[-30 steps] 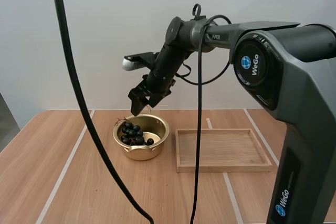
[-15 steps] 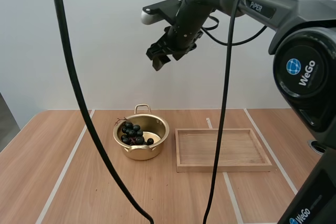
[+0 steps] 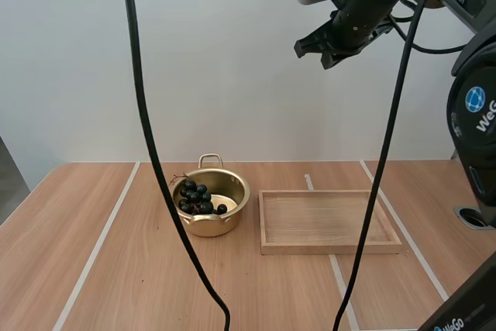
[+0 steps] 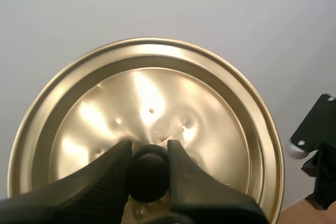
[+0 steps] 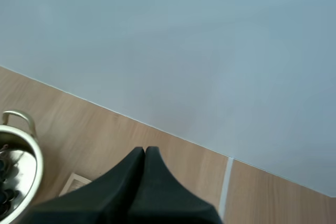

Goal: Open the pot, put the grape inside, and close it

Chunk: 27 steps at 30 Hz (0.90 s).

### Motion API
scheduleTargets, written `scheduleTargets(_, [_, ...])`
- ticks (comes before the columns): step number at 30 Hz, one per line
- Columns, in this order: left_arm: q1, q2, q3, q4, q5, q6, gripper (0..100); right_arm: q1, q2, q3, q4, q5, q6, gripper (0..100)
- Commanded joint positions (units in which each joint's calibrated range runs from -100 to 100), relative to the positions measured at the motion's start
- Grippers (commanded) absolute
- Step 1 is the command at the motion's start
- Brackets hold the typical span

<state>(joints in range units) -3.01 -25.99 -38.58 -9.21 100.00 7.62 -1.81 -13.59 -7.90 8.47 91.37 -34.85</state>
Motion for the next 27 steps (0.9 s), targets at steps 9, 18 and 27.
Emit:
scheduleTargets(9, [0.02,3.94,23.4,-0.63,-0.55,0.55,0,-3.24,-1.58,-0.41,7.89,-0.79,0.18,0])
scheduleTargets(18, [0.02,5.03,44.64,-0.72,-13.38,1.03,0,-3.24,-1.58,-0.41,10.11,-0.95,0.18,0])
scheduleTargets(27, [0.02,10.37,54.27,-2.84,-17.48,1.03,0,-3.24,-1.58,-0.41,10.11,-0.95,0.18,0])
